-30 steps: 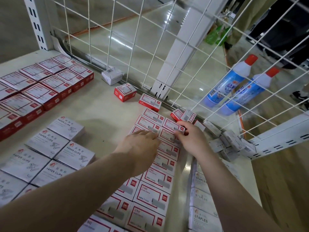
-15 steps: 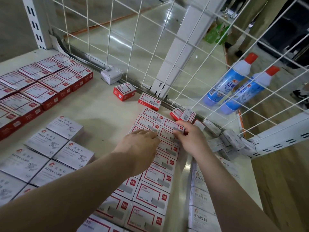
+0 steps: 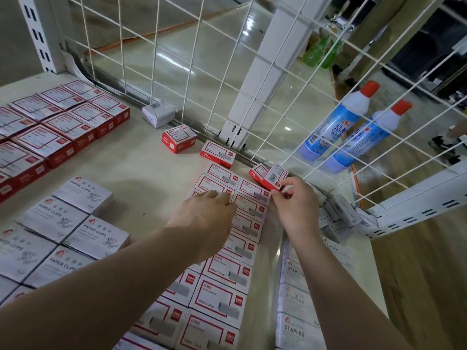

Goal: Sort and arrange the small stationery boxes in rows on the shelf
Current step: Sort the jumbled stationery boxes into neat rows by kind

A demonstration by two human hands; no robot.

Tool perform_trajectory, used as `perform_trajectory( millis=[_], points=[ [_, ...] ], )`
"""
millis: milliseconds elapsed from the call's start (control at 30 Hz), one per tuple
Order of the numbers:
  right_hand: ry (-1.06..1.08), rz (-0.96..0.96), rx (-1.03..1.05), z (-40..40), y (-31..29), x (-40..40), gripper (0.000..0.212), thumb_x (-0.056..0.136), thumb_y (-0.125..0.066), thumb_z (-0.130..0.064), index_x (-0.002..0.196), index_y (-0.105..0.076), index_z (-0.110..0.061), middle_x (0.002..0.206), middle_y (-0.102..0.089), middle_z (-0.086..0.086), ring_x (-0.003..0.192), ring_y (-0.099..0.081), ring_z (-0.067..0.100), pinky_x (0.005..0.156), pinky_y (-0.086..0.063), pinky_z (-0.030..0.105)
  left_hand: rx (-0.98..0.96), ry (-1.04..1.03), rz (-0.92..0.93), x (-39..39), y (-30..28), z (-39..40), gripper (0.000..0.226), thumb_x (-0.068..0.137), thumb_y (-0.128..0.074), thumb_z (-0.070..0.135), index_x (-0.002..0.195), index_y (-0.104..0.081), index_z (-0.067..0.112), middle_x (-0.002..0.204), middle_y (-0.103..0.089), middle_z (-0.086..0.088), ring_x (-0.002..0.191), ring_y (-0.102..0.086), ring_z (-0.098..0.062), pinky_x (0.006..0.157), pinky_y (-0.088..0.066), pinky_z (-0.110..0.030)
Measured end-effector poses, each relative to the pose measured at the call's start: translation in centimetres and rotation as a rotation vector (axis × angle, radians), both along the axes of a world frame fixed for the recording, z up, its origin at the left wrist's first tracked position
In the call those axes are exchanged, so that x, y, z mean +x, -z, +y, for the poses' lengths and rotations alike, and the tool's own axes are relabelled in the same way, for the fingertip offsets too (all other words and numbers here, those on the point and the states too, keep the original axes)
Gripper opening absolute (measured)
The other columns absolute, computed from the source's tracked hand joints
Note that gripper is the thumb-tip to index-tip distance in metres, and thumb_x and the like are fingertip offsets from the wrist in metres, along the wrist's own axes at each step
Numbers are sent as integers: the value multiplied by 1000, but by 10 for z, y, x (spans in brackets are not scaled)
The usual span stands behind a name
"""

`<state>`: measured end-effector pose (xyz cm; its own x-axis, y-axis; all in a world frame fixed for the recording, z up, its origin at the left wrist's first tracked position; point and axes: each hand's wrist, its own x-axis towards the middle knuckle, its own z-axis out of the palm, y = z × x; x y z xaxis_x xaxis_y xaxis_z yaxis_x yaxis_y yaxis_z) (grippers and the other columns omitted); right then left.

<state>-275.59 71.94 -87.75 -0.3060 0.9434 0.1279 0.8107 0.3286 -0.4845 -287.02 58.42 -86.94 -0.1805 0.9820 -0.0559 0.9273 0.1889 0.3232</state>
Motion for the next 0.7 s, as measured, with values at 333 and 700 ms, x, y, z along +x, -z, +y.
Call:
perform_trajectory(
  millis=[333, 700],
  points=[
    [39, -150, 12, 9, -3, -19, 37, 79, -71, -34, 104, -54, -12, 105, -56, 4, 87, -53, 17, 67, -43, 27, 32, -4, -9, -1, 2, 1, 46, 97, -44, 29, 142, -34, 25, 135, -39, 4, 122, -35, -15, 101, -35, -26],
    [19, -175, 78, 14, 0, -19, 35, 81, -68, -36, 102, -54, -11, 105, -60, 6, 89, -58, 19, 66, -47, 29, 42, -7, -55, -4, 3, 1, 44, 98, -40, 31, 142, -33, 27, 134, -38, 6, 123, -34, -14, 101, -34, -26]
  ],
)
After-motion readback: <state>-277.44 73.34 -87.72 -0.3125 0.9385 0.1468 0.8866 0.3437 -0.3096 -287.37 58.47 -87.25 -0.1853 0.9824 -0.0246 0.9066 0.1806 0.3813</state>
